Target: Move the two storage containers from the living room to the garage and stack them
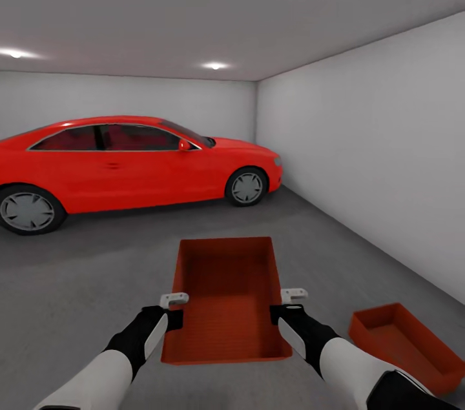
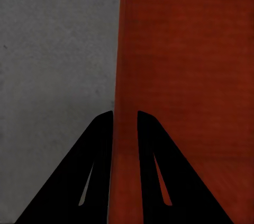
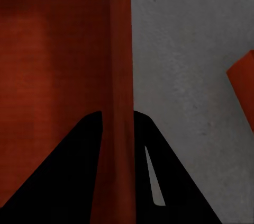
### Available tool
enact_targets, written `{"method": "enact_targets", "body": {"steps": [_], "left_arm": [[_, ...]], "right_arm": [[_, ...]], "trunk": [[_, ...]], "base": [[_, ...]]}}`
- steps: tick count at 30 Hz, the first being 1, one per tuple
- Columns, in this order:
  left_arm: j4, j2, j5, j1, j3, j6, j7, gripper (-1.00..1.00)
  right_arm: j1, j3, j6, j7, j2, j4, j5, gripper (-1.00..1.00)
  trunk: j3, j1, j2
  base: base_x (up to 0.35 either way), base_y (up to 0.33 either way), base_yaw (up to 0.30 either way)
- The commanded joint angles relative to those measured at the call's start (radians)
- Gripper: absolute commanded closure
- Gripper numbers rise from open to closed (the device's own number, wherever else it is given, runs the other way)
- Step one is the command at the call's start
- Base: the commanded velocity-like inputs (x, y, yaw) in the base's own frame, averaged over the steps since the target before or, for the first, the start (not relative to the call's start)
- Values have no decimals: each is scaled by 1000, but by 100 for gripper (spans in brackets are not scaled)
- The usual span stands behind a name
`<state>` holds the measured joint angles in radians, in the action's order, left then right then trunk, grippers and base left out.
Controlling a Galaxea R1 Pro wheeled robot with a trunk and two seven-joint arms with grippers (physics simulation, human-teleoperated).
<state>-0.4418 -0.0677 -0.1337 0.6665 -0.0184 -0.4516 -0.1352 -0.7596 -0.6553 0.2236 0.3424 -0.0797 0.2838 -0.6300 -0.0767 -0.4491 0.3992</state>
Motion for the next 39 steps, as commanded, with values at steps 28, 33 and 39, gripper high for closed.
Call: {"method": "enact_targets", "body": {"steps": [28, 33, 39], "left_arm": [[-2, 11, 19, -1, 15, -10, -15, 100], [-2, 11, 19, -1, 15, -10, -15, 100], [-2, 11, 19, -1, 15, -10, -15, 100]], "right_arm": [[-1, 34, -23, 46, 5, 3, 30, 100], [-1, 33, -24, 46, 5, 3, 31, 100], [-1, 33, -24, 46, 5, 3, 30, 100]], "trunk": [[0, -1, 1], [0, -1, 1], [0, -1, 1]], "base": [[322, 87, -107], [322, 89, -278], [322, 90, -278]]}}
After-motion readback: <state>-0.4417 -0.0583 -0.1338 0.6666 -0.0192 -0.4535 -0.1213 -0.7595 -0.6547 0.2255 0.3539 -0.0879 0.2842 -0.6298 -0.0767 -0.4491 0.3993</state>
